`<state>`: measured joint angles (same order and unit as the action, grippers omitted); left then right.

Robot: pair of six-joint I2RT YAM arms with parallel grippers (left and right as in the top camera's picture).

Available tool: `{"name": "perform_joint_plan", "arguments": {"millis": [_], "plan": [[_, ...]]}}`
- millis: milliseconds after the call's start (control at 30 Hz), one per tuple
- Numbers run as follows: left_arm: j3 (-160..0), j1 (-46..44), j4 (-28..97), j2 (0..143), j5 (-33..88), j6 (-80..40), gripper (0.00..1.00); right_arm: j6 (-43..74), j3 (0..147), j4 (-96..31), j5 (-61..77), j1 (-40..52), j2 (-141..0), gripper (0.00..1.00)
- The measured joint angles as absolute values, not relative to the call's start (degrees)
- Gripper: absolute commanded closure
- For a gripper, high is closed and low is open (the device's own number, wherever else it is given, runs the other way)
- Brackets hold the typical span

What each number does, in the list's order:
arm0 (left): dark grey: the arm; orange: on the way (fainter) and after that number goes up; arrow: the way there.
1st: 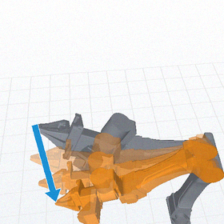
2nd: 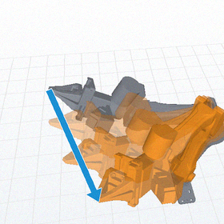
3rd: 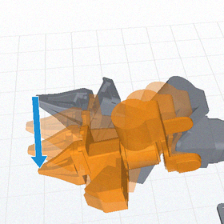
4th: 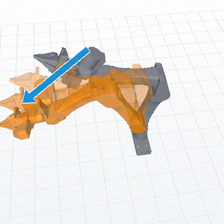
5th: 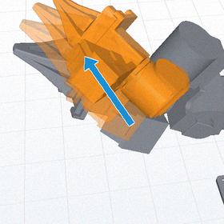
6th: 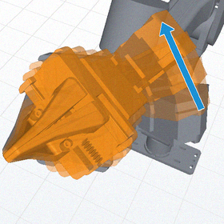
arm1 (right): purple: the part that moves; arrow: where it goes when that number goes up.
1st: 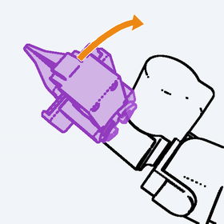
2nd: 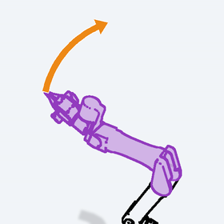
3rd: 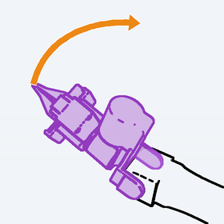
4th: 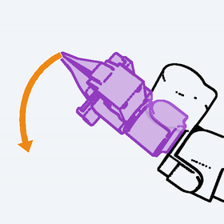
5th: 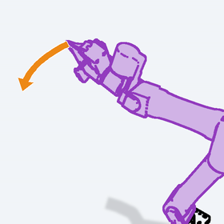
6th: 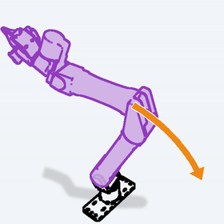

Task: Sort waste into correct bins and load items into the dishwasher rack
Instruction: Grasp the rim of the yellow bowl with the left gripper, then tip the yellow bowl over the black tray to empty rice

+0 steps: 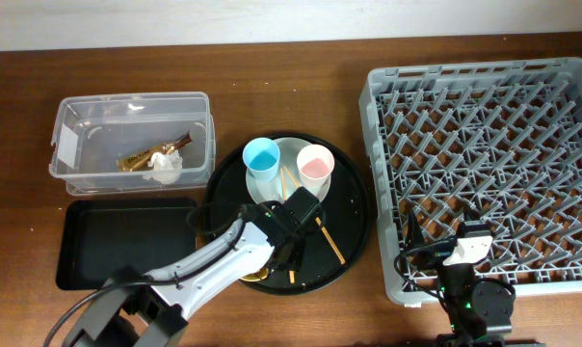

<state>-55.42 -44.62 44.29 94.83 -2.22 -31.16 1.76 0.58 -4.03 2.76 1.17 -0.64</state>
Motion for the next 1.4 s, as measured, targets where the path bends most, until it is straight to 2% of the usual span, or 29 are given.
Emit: {"name": "perform_joint_plan", "arguments": {"millis": [167,300,467,600,867,933,1067,1167,1400], "plan": [[-59.4,-43.9,53.0,91.8,-1.7,-30.7,1.00,1.8,0.6,-4.0,2.8,1.2,-0.6,0.02],[-62.7,-37.6,59.1,84.0,-1.1,-28.4,1.00,1.7,0.6,-4.0,2.8,1.2,-0.6,0.02],[-62.7,-26.2,62.4,78.4,0.0,-22.9,1.00,1.7,0.6,-4.0,2.8,1.2,-0.6,0.02],[-62.7,-10.9,62.5,76.9,6.7,-15.9,1.00,1.8,0.6,-4.0,2.8,1.2,-0.6,0.02],[-61.8,19.6,59.2,76.8,33.6,1.0,1.00,1.8,0.6,-4.0,2.7,1.2,-0.6,0.02],[-58.3,28.9,56.2,76.5,42.3,5.3,1.00,1.8,0.6,-4.0,2.8,1.2,-0.6,0.02],[-48.7,41.8,47.2,76.4,56.4,9.2,1.00,1.7,0.6,-4.0,2.8,1.2,-0.6,0.02],[-42.2,46.2,41.1,76.4,65.6,10.0,1.00,1.8,0.6,-4.0,2.8,1.2,-0.6,0.02],[-40.6,47.4,37.2,81.6,83.4,12.0,1.00,1.8,0.6,-4.0,2.8,1.2,-0.6,0.01]]}}
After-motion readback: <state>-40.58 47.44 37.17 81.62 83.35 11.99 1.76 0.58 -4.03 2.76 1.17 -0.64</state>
